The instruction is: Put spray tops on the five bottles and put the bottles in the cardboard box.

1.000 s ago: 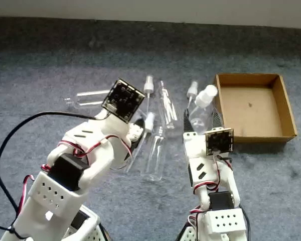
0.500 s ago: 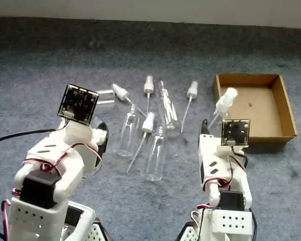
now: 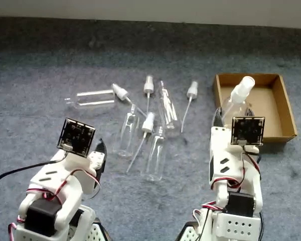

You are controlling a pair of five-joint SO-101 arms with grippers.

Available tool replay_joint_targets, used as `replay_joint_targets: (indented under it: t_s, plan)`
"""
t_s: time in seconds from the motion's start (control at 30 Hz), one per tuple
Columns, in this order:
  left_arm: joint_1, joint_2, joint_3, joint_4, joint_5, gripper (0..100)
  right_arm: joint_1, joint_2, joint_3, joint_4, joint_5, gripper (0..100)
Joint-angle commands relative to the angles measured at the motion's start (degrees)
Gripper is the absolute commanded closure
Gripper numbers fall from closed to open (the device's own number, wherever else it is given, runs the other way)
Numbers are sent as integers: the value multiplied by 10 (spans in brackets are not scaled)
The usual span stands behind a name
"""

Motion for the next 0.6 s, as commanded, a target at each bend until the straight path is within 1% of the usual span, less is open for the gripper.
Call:
replay_joint_targets:
  t_s: [0.0,0.07,0.13,0.2,0.37,0.43,0.57]
  plan:
    - [-27,-30,20,1,13,995,7,40,-58,0,4,887]
    - [-65,-33,29,-2,34,995,9,90,-85,0,3,887]
    - [-104,-29,34,-2,34,995,10,149,-116,0,3,887]
    - [-123,-33,44,-2,34,995,10,211,-146,-1,3,887]
    - [-125,-34,75,-2,35,995,10,347,-218,-4,2,887]
    - [-125,-34,91,-2,36,995,10,389,-242,-39,2,887]
    - [-126,-35,117,-2,36,995,11,458,-259,-145,2,887]
